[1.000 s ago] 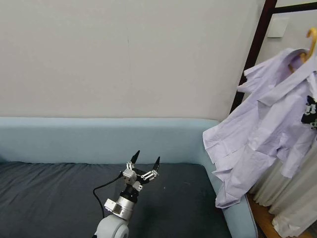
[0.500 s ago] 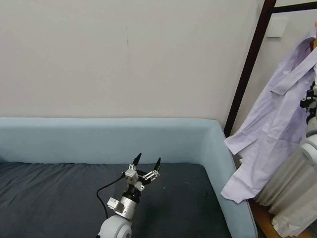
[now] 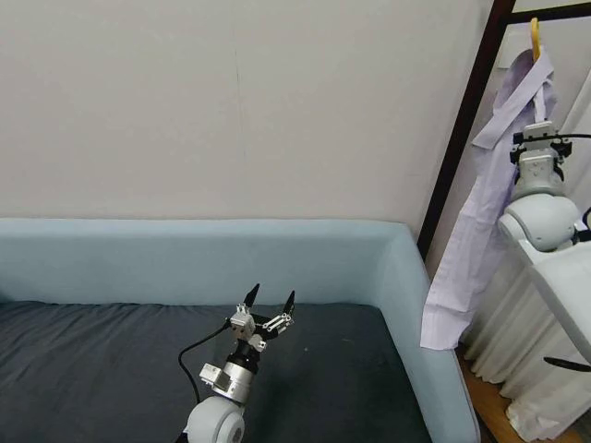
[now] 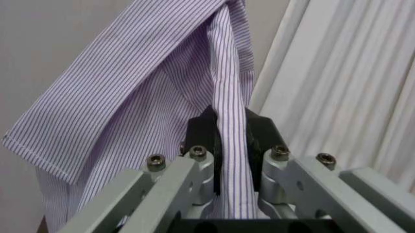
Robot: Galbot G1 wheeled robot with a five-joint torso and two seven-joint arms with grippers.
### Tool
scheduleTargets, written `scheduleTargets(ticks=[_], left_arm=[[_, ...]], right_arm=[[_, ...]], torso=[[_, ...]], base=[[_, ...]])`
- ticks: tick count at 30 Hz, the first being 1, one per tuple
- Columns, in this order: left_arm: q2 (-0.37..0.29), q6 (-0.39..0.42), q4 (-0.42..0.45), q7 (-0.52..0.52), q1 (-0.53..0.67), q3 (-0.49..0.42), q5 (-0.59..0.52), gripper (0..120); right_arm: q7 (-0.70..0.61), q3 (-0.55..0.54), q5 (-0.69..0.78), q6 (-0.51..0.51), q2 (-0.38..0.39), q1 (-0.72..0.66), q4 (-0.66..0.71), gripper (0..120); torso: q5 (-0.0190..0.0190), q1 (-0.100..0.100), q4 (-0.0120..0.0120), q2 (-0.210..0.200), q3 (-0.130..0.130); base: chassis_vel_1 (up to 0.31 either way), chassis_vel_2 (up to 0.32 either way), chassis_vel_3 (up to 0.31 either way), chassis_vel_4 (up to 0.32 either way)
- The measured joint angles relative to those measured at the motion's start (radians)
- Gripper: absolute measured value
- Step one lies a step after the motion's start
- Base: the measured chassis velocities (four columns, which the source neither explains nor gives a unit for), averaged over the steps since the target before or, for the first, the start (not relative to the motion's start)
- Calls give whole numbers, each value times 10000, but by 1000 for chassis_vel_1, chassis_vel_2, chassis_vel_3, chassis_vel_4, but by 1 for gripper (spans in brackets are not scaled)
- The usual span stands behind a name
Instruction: Pick up the clothes from the sofa and hang them on the clothes hanger.
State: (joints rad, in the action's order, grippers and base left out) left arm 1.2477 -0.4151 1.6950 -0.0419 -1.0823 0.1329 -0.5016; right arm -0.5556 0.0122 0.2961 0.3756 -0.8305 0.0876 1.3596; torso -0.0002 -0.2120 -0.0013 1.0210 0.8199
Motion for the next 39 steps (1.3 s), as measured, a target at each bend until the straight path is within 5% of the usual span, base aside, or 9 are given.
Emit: scheduleTargets(ticks=[13,39], left_arm=[[-139,-102,-53,107,49,92,-39,100],[-184,-209,283,139,-202,241,-101,100]], right_arm=[[-1450,-1144,1632,611,-1631,-2610,-2183,7],[-2171,-1834,4625,1372,-1839,-4147,-3562,7]], torso=[[-2,2,1,1,-1],[0,2,2,1,-2]], base=[[0,0,0,0],[0,0,0,0]])
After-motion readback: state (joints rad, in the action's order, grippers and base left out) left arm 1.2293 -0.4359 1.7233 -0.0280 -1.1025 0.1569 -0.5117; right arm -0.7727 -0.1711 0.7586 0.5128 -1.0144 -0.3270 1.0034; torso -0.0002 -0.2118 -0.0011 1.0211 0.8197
